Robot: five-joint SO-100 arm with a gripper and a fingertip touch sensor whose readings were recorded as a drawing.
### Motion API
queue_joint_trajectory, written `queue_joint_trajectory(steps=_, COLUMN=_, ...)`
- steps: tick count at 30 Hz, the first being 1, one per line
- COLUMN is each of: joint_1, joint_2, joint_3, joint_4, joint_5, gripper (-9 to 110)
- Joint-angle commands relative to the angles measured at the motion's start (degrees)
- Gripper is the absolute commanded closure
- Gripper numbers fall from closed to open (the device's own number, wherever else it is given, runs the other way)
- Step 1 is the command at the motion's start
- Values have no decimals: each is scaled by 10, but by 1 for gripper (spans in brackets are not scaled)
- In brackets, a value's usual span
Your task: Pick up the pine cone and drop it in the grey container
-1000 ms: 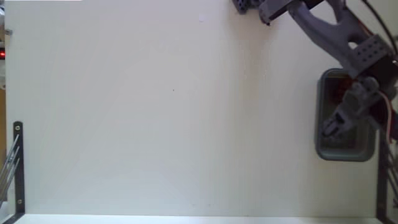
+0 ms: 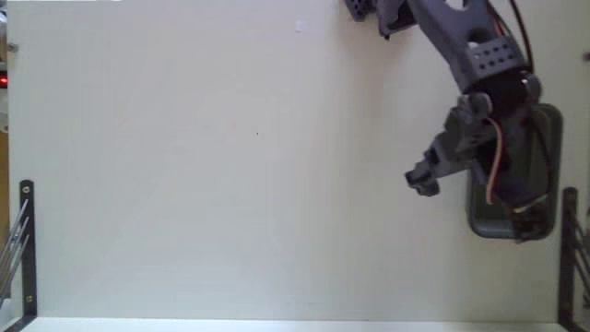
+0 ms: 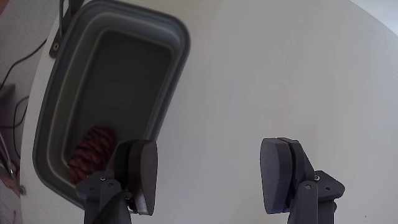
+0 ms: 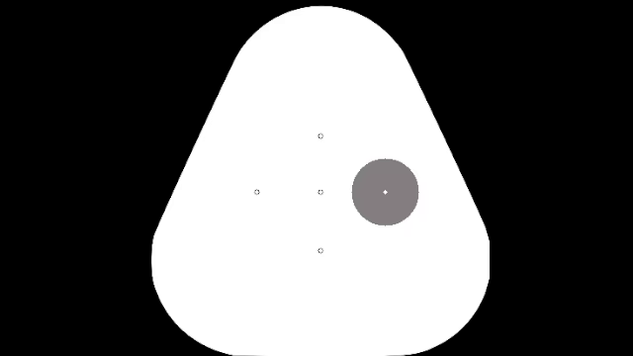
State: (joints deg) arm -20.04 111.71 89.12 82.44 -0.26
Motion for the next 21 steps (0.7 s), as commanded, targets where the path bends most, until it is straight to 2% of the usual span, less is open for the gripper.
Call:
queue_joint_trajectory(steps=1, joint_1=20, joint_2=68, joint_3=20, joint_4=-6, joint_5=3, gripper=-9)
queue_joint_trajectory(steps=21, joint_1=138, joint_2=222, joint_3=173, joint_4=-5, joint_5=3, gripper=-9)
